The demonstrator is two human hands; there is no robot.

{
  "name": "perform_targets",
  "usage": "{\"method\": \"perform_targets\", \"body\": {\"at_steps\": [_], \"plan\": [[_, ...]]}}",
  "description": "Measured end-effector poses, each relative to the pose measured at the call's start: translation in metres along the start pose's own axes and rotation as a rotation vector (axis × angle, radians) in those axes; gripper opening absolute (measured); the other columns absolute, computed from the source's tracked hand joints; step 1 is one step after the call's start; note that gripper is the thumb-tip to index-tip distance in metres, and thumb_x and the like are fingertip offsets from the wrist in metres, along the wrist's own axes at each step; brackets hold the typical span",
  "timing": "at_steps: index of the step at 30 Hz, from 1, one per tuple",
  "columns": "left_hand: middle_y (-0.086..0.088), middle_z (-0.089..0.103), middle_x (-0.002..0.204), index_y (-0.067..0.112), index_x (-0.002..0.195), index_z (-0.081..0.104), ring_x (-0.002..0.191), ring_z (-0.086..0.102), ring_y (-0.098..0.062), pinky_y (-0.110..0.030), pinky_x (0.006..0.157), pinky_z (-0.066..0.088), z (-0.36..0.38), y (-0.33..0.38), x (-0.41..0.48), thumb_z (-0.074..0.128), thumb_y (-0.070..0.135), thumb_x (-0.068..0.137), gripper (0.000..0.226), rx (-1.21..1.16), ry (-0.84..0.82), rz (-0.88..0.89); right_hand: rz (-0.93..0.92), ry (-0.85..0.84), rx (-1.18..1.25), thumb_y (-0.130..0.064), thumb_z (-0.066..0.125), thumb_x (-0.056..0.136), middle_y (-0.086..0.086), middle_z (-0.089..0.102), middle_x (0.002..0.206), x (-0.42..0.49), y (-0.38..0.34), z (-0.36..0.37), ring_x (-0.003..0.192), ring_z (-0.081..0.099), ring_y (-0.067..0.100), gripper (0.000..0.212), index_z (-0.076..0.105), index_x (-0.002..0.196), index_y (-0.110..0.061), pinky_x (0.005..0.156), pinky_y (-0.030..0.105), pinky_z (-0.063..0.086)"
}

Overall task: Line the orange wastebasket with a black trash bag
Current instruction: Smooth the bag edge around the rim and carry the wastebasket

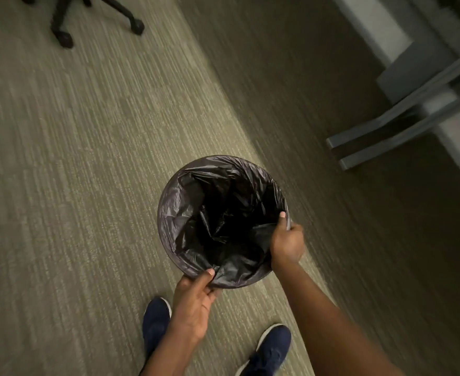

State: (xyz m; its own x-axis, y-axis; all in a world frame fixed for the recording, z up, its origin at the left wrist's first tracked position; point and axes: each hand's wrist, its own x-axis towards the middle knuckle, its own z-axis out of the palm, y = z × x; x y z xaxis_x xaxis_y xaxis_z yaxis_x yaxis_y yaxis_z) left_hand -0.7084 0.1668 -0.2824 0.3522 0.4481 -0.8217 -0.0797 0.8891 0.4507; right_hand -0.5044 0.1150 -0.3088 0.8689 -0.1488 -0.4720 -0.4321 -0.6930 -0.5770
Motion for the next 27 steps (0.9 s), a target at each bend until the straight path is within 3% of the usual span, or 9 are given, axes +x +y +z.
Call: {"method": "perform_targets", "body": {"at_steps": [5,9,11,14,18,20,22,24,27], "plan": [[-0.014,0.076,0.110,0.010,0.111,0.065,0.103,0.071,-0.029,-0.044,0.090,0.052,0.018,0.025,-0.026,0.058,-0.004,0.090,0.026,0.051,-0.046,0.033,0.178,-0.127,0.337,-0.083,0.031,0.083,0.004,0.069,0.096,-0.009,-0.018,-0.038,0.095,0.065,0.029,0.087,0.069,0.112,-0.011,0.094,0.044,0.053],[-0.014,0.077,0.109,0.010,0.112,0.065,0.099,0.074,-0.028,-0.045,0.090,0.052,0.037,0.035,-0.050,0.064,0.000,0.082,0.031,0.100,-0.084,0.073,0.393,-0.203,0.583,-0.063,0.051,0.094,-0.002,0.067,0.077,-0.003,-0.020,-0.075,0.071,0.063,0.016,0.053,0.063,0.102,-0.012,0.060,0.027,0.049],[-0.013,0.077,0.110,0.010,0.113,0.065,0.101,0.073,-0.028,-0.045,0.091,0.052,0.049,0.033,-0.060,0.065,0.002,0.081,0.034,0.110,-0.096,0.084,0.419,-0.266,0.620,-0.055,0.057,0.094,0.002,0.076,0.082,0.004,-0.021,-0.090,0.079,0.070,0.021,0.052,0.068,0.104,-0.006,0.065,0.030,0.054],[-0.013,0.077,0.110,0.009,0.115,0.063,0.103,0.072,-0.029,-0.044,0.090,0.053,0.068,0.024,-0.076,0.061,-0.003,0.087,0.031,0.105,-0.095,0.092,0.341,-0.233,0.488,-0.055,0.051,0.097,0.010,0.073,0.103,0.015,-0.024,-0.117,0.085,0.066,0.025,0.050,0.068,0.099,-0.008,0.074,0.035,0.051],[-0.012,0.078,0.106,0.008,0.112,0.065,0.099,0.074,-0.027,-0.043,0.088,0.053,0.093,0.003,-0.098,0.057,-0.006,0.091,0.027,0.117,-0.066,0.103,-0.015,-0.021,0.124,-0.061,0.030,0.100,0.013,0.067,0.109,0.022,-0.027,-0.172,0.090,0.056,0.027,0.057,0.059,0.103,-0.012,0.081,0.038,0.043],[-0.013,0.077,0.107,0.009,0.112,0.065,0.100,0.072,-0.028,-0.044,0.089,0.052,0.105,-0.010,-0.107,0.056,-0.006,0.092,0.027,0.101,-0.053,0.095,-0.022,-0.166,0.168,-0.078,0.033,0.089,0.004,0.065,0.109,0.024,-0.028,-0.198,0.099,0.061,0.024,0.070,0.060,0.114,-0.019,0.089,0.042,0.050],[-0.012,0.077,0.105,0.009,0.112,0.065,0.098,0.072,-0.028,-0.045,0.089,0.053,0.120,-0.021,-0.111,0.055,-0.006,0.093,0.027,0.104,-0.058,0.084,0.100,-0.435,0.187,-0.079,0.054,0.080,-0.001,0.068,0.110,0.031,-0.028,-0.217,0.100,0.068,0.021,0.068,0.060,0.119,-0.024,0.082,0.042,0.059],[-0.011,0.077,0.101,0.010,0.111,0.064,0.095,0.072,-0.027,-0.047,0.091,0.052,0.140,-0.028,-0.110,0.053,-0.005,0.093,0.025,0.118,-0.080,0.074,0.248,-0.630,0.229,-0.055,0.072,0.084,0.000,0.077,0.100,0.042,-0.020,-0.229,0.086,0.075,0.019,0.050,0.064,0.117,-0.019,0.064,0.034,0.061],[-0.011,0.077,0.097,0.010,0.110,0.063,0.090,0.072,-0.026,-0.047,0.089,0.051,0.169,-0.032,-0.097,0.054,-0.003,0.094,0.023,0.145,-0.092,0.050,0.378,-0.694,0.262,-0.025,0.067,0.094,0.001,0.076,0.069,0.061,-0.010,-0.240,0.057,0.071,0.013,0.023,0.066,0.110,-0.008,0.047,0.024,0.055]]}}
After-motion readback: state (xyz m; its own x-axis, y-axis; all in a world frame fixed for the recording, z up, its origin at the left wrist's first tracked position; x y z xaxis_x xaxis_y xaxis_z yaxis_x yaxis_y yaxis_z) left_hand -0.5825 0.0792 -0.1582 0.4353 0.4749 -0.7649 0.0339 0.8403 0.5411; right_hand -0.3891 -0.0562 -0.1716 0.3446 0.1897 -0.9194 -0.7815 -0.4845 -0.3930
